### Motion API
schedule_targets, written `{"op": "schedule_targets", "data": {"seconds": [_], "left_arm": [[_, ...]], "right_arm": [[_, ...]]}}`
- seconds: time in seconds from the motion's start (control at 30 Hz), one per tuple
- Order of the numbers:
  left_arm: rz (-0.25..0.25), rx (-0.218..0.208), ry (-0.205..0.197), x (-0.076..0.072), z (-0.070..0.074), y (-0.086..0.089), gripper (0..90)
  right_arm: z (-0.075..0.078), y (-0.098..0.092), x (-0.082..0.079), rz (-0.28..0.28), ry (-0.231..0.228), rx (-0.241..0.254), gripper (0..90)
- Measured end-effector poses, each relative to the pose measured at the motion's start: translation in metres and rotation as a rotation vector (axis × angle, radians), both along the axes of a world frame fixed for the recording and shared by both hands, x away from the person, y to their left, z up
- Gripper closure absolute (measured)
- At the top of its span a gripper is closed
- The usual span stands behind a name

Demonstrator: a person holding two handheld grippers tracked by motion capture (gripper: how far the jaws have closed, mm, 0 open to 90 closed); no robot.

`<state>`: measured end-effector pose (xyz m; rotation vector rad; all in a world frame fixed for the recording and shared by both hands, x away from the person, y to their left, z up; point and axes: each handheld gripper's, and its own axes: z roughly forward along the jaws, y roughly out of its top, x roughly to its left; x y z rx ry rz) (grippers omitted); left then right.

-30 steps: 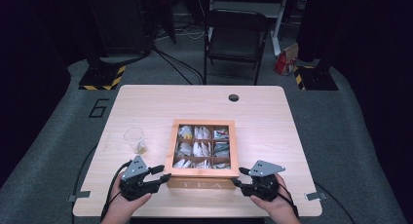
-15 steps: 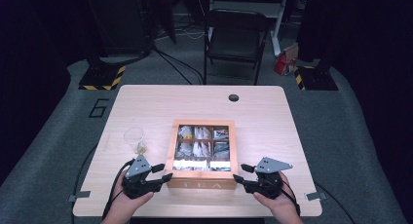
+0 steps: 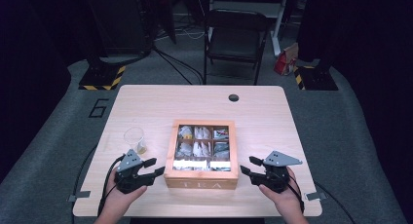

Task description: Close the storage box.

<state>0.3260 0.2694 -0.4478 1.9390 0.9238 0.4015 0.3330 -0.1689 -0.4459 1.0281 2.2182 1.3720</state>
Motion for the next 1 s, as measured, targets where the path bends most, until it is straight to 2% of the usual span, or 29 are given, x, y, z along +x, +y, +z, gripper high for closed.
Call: {"op": "schedule_targets", "data": {"seconds": [0.2, 0.3, 0.43, 0.6, 0.7, 0.8, 1.0], "left_arm": [[0.005, 0.004, 0.01, 0.002, -0.002, 0.004, 49.5], [0.008, 0.001, -0.005, 0.002, -0.004, 0.004, 48.8], [-0.004, 0.002, -0.004, 0.0, -0.003, 0.005, 48.3], [-0.002, 0.006, 0.001, 0.0, -0.003, 0.008, 48.3], [0.011, -0.003, -0.005, 0.0, -0.005, 0.009, 48.4], [0.008, -0.002, 0.003, 0.001, -0.005, 0.01, 48.3], [0.008, 0.001, 0.006, 0.002, -0.006, 0.012, 48.3]], "right_arm": [[-0.008, -0.01, 0.005, -0.065, 0.015, -0.004, 46.9], [-0.012, -0.014, 0.007, -0.093, 0.013, -0.019, 46.3], [-0.016, -0.018, 0.007, -0.118, 0.019, -0.02, 46.2], [-0.023, -0.019, 0.009, -0.114, 0.018, -0.04, 46.2], [-0.027, -0.018, 0.009, -0.11, 0.04, -0.049, 45.9], [-0.03, -0.018, 0.01, -0.106, 0.038, -0.066, 45.9], [-0.033, -0.02, 0.011, -0.107, 0.055, -0.057, 44.9]]}}
